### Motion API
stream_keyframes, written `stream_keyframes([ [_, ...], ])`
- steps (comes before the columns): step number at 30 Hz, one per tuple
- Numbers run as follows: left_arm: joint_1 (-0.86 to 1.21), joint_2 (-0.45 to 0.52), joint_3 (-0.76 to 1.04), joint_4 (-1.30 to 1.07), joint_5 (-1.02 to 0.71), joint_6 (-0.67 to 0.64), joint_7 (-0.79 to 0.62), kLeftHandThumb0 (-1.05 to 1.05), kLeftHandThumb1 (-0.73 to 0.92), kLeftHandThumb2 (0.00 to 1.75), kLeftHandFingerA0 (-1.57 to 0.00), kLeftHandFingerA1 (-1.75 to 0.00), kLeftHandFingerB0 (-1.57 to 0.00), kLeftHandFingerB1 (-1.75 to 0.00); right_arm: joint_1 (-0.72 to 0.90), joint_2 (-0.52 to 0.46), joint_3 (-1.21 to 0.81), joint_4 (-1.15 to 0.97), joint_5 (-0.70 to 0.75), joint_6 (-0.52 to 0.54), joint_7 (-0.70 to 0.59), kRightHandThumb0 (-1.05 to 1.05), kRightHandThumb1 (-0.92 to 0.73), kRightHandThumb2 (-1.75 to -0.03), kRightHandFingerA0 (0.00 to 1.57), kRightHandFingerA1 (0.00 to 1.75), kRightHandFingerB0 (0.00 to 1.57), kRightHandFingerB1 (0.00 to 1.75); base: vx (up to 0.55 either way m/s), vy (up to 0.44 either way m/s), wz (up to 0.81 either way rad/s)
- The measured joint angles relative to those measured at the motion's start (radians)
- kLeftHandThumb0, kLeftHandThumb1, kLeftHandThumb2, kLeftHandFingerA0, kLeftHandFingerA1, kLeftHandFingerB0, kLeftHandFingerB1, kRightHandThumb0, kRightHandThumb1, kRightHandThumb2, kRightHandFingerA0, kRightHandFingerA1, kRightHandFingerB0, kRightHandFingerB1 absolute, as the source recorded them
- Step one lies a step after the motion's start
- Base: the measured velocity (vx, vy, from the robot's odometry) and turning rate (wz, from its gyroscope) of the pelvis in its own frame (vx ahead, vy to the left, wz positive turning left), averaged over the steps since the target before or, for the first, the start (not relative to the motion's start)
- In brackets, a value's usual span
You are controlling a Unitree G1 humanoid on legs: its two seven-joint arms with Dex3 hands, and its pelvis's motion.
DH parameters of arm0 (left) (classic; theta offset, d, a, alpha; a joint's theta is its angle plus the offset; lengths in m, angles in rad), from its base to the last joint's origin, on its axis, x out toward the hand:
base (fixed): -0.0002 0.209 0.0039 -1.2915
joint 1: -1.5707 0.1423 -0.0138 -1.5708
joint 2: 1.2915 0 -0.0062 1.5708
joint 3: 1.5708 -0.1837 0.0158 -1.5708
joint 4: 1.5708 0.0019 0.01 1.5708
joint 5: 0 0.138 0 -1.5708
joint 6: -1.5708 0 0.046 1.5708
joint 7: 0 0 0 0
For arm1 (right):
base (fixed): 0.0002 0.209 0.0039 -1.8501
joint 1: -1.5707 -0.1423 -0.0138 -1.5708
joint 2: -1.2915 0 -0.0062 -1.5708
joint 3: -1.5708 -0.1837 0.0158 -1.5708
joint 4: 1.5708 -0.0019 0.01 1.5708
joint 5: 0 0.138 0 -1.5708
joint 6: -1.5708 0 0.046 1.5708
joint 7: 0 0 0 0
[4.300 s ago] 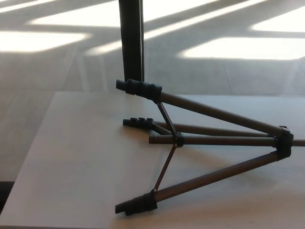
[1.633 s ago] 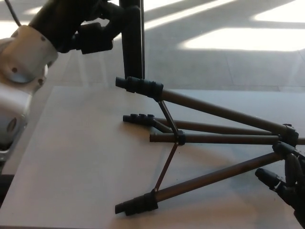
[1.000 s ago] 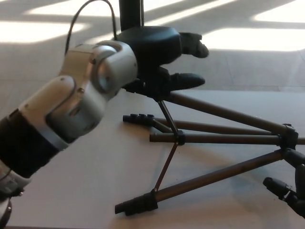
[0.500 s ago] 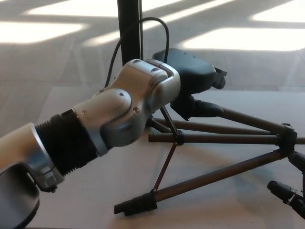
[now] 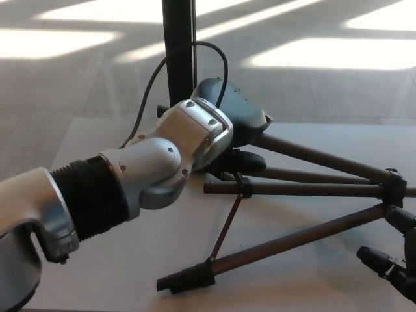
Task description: Use both hands of the robot to pick up the tripod lying in the middle of the desk and make it stand upright on the desk
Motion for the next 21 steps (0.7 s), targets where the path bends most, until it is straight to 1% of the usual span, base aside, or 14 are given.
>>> stream_keyframes([
  [3,0.001,-0.002,-0.008,0.035,0.035,0.0,0.018,-1.04,0.59,1.01,0.0,-0.13,0.0,0.0,0.001,0.0,0.005,-0.008,0.0,0.003,-0.002,-0.73,-0.71,-0.62,0.56,0.63,0.51,0.4,0.0,0.0,0.0],
  [4,0.002,-0.005,-0.009,0.052,0.051,0.0,0.026,-0.97,0.55,0.99,0.0,-0.22,0.0,-0.06,0.003,0.0,0.006,-0.012,0.0,0.005,-0.003,-0.7,-0.55,-0.96,0.54,0.67,0.46,0.54,0.0,0.0,0.0],
  [5,0.004,-0.009,-0.009,0.064,0.062,0.0,0.032,-0.97,0.55,0.99,0.0,-0.22,0.0,-0.06,0.004,0.0,0.007,-0.015,0.0,0.006,-0.003,-0.7,-0.55,-0.96,0.54,0.67,0.46,0.54,0.0,0.0,0.0],
  [6,0.006,-0.014,-0.007,0.073,0.068,0.0,0.037,-0.91,0.53,0.99,0.0,-0.38,0.0,-0.09,0.005,0.0,0.007,-0.017,0.0,0.007,-0.004,-0.72,-0.71,-0.61,0.59,0.6,0.53,0.39,0.0,0.0,0.0],
  [7,0.018,-0.035,0.003,0.105,0.09,0.004,0.057,-0.98,0.59,1.0,-0.1,-0.43,0.0,-0.03,0.006,0.0,0.01,-0.026,-0.001,0.01,-0.007,-0.7,-0.57,-0.97,0.54,0.66,0.44,0.53,0.0,0.0,0.0],
  [8,0.018,-0.035,0.003,0.105,0.09,0.004,0.057,-0.88,0.51,0.94,-0.08,-0.56,0.0,-0.13,0.006,0.0,0.01,-0.026,-0.001,0.01,-0.007,-0.71,-0.72,-0.62,0.57,0.58,0.48,0.39,0.0,0.0,0.0],
  [10,0.051,-0.09,0.036,0.161,0.125,0.02,0.108,-0.88,0.51,0.94,-0.08,-0.56,0.0,-0.13,0.009,-0.005,0.018,-0.038,-0.003,0.017,-0.008,-0.71,-0.72,-0.62,0.57,0.58,0.48,0.39,0.0,0.0,0.0],
  [11,0.061,-0.104,0.046,0.172,0.132,0.024,0.122,-0.9,0.52,0.95,-0.3,-0.6,-0.05,-0.04,0.009,-0.006,0.019,-0.039,-0.004,0.018,-0.008,-0.72,-0.72,-0.62,0.57,0.59,0.51,0.39,0.0,0.0,0.0],
  [12,0.073,-0.121,0.058,0.185,0.141,0.027,0.14,-0.84,0.49,0.94,-0.41,-0.64,-0.02,-0.1,0.009,-0.008,0.02,-0.039,-0.005,0.018,-0.008,-0.73,-0.72,-0.62,0.58,0.58,0.53,0.39,0.0,0.0,0.0],
  [13,0.079,-0.131,0.064,0.192,0.145,0.028,0.151,-0.88,0.51,0.89,-0.71,-0.72,-0.07,-0.2,0.009,-0.009,0.022,-0.038,-0.006,0.018,-0.007,-0.73,-0.72,-0.62,0.59,0.58,0.54,0.39,0.0,0.0,0.0],
  [16,0.117,-0.187,0.095,0.223,0.161,0.031,0.207,-0.82,0.49,0.87,-0.8,-0.72,-0.05,-0.29,0.009,-0.014,0.026,-0.039,-0.009,0.02,-0.007,-0.73,-0.71,-0.62,0.59,0.59,0.54,0.39,0.0,0.0,0.0],
  [17,0.129,-0.206,0.105,0.233,0.165,0.031,0.224,-0.71,0.43,0.81,-0.82,-0.85,-0.05,-0.47,0.009,-0.016,0.028,-0.039,-0.01,0.021,-0.007,-0.74,-0.71,-0.62,0.59,0.62,0.54,0.39,0.0,0.0,0.0],
  [19,0.147,-0.238,0.121,0.25,0.171,0.031,0.251,-0.71,0.43,0.81,-0.82,-0.85,-0.05,-0.47,0.009,-0.019,0.028,-0.039,-0.011,0.023,-0.007,-0.74,-0.71,-0.62,0.59,0.62,0.54,0.39,0.0,0.0,0.0],
  [21,0.165,-0.273,0.14,0.272,0.178,0.031,0.284,-0.47,0.45,0.77,-0.91,-1.15,-0.24,-0.5,0.009,-0.022,0.028,-0.039,-0.011,0.025,-0.007,-0.75,-0.7,-0.62,0.57,0.61,0.54,0.4,0.0,0.0,0.0],
])
